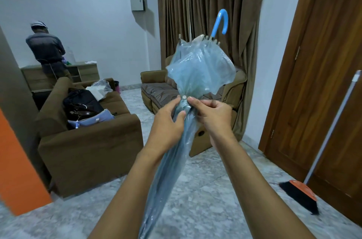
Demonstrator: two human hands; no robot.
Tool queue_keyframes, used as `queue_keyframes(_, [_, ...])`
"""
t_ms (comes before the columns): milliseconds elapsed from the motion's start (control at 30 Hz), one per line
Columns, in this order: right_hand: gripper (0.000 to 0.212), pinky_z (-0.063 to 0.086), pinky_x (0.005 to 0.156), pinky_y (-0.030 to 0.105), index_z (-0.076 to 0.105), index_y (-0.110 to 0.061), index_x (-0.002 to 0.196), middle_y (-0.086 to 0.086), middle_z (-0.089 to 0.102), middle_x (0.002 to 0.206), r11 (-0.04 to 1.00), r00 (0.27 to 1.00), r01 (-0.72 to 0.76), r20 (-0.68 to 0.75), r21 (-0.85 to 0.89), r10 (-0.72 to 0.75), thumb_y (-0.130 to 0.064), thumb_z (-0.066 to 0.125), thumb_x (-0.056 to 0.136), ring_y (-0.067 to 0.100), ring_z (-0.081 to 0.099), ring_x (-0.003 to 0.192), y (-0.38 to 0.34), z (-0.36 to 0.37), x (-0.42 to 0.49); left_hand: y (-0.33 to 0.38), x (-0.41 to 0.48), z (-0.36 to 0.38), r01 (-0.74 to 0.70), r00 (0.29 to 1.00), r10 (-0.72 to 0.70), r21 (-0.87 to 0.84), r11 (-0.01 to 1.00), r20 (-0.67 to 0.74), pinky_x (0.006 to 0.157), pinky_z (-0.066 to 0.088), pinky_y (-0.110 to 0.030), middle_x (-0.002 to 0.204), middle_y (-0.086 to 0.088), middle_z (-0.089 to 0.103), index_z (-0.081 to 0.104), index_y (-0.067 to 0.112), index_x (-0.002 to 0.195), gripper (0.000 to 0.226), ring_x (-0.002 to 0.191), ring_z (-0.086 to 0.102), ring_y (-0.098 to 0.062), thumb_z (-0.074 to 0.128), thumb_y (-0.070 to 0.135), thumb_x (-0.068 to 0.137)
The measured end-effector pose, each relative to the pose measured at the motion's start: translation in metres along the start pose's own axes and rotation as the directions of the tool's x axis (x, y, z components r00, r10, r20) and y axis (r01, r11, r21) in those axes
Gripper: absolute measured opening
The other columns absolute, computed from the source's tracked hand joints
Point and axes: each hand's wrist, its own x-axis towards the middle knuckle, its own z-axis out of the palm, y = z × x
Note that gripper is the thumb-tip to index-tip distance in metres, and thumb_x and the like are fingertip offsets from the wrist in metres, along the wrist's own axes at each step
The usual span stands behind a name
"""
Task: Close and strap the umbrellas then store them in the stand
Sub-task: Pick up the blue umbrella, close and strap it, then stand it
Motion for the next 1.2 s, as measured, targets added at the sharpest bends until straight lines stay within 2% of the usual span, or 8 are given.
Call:
queue_keyframes(233, [0.013,0.063,0.072,0.035,0.074,-0.002,0.093,0.015,0.077,0.088,0.993,0.99,0.069,0.127,-0.1,-0.056,-0.014,0.071,0.089,0.027,0.075,0.083,-0.004,-0.009,-0.003,-0.01,0.003,0.0,-0.006,0.987,0.0,0.038,0.999,0.158,0.105,0.042,-0.028,0.145,0.008,0.044,0.024,0.03,0.153,0.079,0.126,0.048,-0.008,0.067,0.036,0.087])
queue_keyframes(400, [0.017,0.062,0.073,0.034,0.073,0.002,0.099,0.016,0.077,0.092,0.989,0.978,0.079,0.2,-0.122,-0.054,-0.012,0.068,0.092,0.03,0.075,0.086,-0.009,-0.015,-0.003,-0.008,-0.001,-0.001,-0.039,0.981,0.047,-0.048,0.998,0.187,0.093,0.048,-0.019,0.12,0.017,0.057,0.035,0.036,0.145,0.062,0.108,0.058,0.001,0.063,0.024,0.092])
queue_keyframes(533, [0.013,0.062,0.067,0.025,0.069,0.003,0.098,0.015,0.077,0.089,0.994,0.962,-0.08,0.268,0.068,0.059,-0.009,0.064,0.093,0.022,0.076,0.078,-0.009,-0.018,-0.004,-0.01,-0.003,-0.003,-0.033,0.985,0.048,-0.095,0.995,0.167,0.081,0.052,-0.01,0.108,0.025,0.059,0.035,0.043,0.138,0.056,0.096,0.061,0.011,0.06,0.018,0.094])
queue_keyframes(700, [0.021,0.06,0.061,0.019,0.065,0.007,0.106,0.016,0.077,0.091,0.862,0.914,-0.339,0.35,0.376,0.207,-0.007,0.063,0.09,0.015,0.075,0.073,0.0,-0.021,0.0,-0.012,0.0,-0.004,0.066,0.986,-0.006,-0.355,0.933,0.167,0.086,0.054,-0.019,0.119,0.013,0.067,0.042,0.021,0.145,0.06,0.104,0.067,-0.001,0.065,0.009,0.091])
queue_keyframes(867, [0.023,0.051,0.051,0.017,0.074,-0.007,0.09,0.004,0.075,0.075,0.919,0.933,-0.303,0.275,0.251,0.232,-0.023,0.076,0.075,0.007,0.066,0.057,0.004,-0.036,0.005,-0.004,-0.001,0.01,0.143,0.974,-0.029,-0.508,0.849,0.225,0.079,0.054,-0.015,0.119,0.005,0.068,0.044,0.018,0.143,0.057,0.099,0.069,-0.004,0.063,0.003,0.091])
queue_keyframes(967, [0.036,0.051,0.076,0.028,0.075,-0.01,0.093,0.006,0.078,0.089,0.974,0.969,-0.199,0.168,0.109,0.18,-0.035,0.08,0.068,0.014,0.07,0.076,0.004,-0.053,0.008,0.0,0.004,0.025,0.17,0.967,-0.03,-0.548,0.819,0.254,0.09,0.054,-0.023,0.129,-0.001,0.064,0.044,0.015,0.144,0.058,0.11,0.066,-0.011,0.062,0.002,0.091])
queue_keyframes(1067, [0.055,0.051,0.097,0.041,0.067,0.003,0.117,0.018,0.072,0.114,0.947,0.952,-0.263,0.208,0.185,0.224,-0.033,0.076,0.076,0.029,0.07,0.103,0.002,-0.075,0.006,0.007,0.007,0.048,0.188,0.955,-0.012,-0.576,0.796,0.296,0.093,0.053,-0.024,0.13,-0.002,0.064,0.045,0.01,0.144,0.057,0.114,0.065,-0.013,0.062,-0.001,0.09])
queue_keyframes(1200, [0.055,0.058,0.075,0.03,0.061,0.009,0.124,0.025,0.067,0.119,0.924,0.974,-0.221,0.114,0.313,0.194,-0.026,0.072,0.082,0.023,0.068,0.086,-0.008,-0.104,0.004,0.023,0.009,0.09,0.16,0.963,-0.01,-0.543,0.824,0.268,0.096,0.051,-0.023,0.132,0.002,0.056,0.048,0.018,0.141,0.056,0.11,0.064,-0.006,0.067,0.007,0.089])
